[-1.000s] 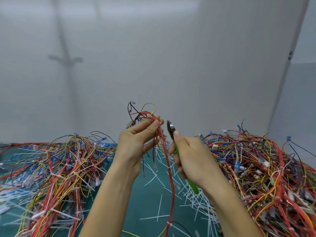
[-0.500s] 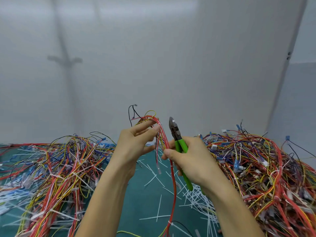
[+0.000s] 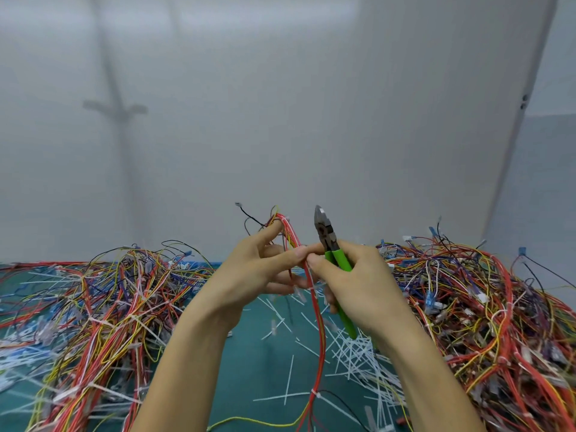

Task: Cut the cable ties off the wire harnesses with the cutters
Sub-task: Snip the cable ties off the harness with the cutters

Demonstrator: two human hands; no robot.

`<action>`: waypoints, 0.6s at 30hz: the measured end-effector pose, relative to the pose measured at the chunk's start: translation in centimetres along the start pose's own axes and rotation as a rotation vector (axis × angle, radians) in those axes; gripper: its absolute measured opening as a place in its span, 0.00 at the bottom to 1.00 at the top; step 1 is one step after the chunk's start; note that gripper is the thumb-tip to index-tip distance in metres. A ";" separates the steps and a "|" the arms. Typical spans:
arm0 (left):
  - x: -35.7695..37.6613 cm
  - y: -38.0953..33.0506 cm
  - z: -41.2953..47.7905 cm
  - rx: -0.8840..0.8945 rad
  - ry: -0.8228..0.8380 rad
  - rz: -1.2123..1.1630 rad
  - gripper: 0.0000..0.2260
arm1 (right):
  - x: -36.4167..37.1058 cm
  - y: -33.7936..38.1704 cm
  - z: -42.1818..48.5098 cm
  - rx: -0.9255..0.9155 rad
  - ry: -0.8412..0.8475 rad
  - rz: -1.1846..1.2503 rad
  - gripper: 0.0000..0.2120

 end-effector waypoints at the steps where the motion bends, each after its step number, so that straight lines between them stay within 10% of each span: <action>1: -0.1 0.0 0.0 -0.002 -0.015 -0.004 0.35 | -0.1 0.0 0.1 -0.002 0.002 -0.019 0.06; 12: -0.6 0.2 0.5 0.011 -0.001 -0.057 0.26 | 0.4 -1.8 -0.2 0.078 0.229 -0.245 0.03; 18: -0.3 0.7 0.4 0.000 0.059 0.036 0.52 | -0.4 -1.1 0.0 0.033 0.096 -0.314 0.08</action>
Point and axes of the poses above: each hand's wrist, its own z-axis towards the middle knuckle, its own x-axis out of the palm, y = z × x, the point moved 8 cm from there along z, towards the middle knuckle, and after that the axes turned 9 degrees about -x, right-handed, at the moved point
